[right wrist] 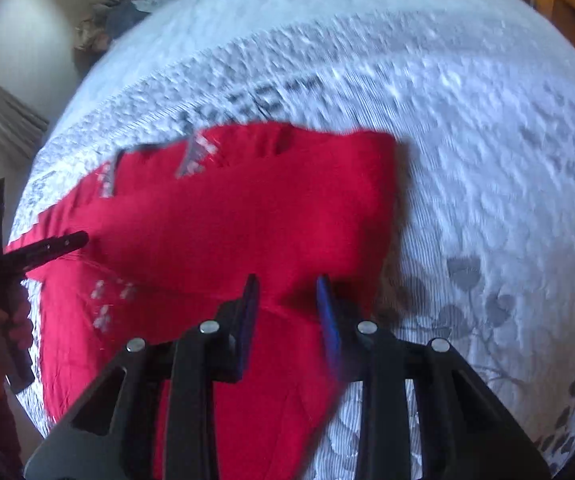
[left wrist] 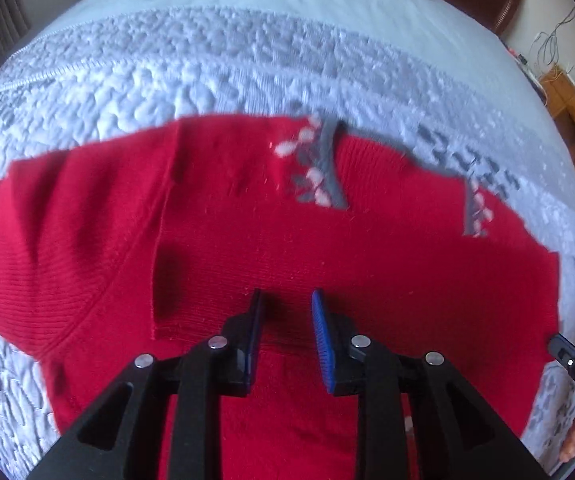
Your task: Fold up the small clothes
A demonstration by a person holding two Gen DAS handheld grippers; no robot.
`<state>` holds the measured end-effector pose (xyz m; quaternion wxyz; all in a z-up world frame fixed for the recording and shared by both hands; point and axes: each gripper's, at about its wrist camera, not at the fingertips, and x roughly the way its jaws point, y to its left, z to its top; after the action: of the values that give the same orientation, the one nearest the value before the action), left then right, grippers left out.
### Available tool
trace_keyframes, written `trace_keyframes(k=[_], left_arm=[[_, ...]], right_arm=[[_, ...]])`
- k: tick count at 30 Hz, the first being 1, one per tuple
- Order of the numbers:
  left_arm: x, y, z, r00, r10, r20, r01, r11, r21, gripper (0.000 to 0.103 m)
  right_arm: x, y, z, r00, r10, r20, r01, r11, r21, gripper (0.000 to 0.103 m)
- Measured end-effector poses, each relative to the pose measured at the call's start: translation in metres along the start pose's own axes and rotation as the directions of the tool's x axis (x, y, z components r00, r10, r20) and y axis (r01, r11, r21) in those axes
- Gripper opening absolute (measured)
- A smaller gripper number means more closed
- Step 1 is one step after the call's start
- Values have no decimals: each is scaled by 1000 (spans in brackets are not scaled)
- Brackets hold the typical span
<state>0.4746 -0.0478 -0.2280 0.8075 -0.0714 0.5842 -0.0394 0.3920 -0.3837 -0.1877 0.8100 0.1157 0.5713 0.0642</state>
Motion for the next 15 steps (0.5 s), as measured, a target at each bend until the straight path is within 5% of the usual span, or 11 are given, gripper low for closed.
trace_keyframes(k=[15], left_arm=[[-5, 3, -9, 999, 1, 46, -2, 1000, 30, 26]], right_arm=[[13, -16, -16, 1000, 3, 13, -4, 998, 61, 32]])
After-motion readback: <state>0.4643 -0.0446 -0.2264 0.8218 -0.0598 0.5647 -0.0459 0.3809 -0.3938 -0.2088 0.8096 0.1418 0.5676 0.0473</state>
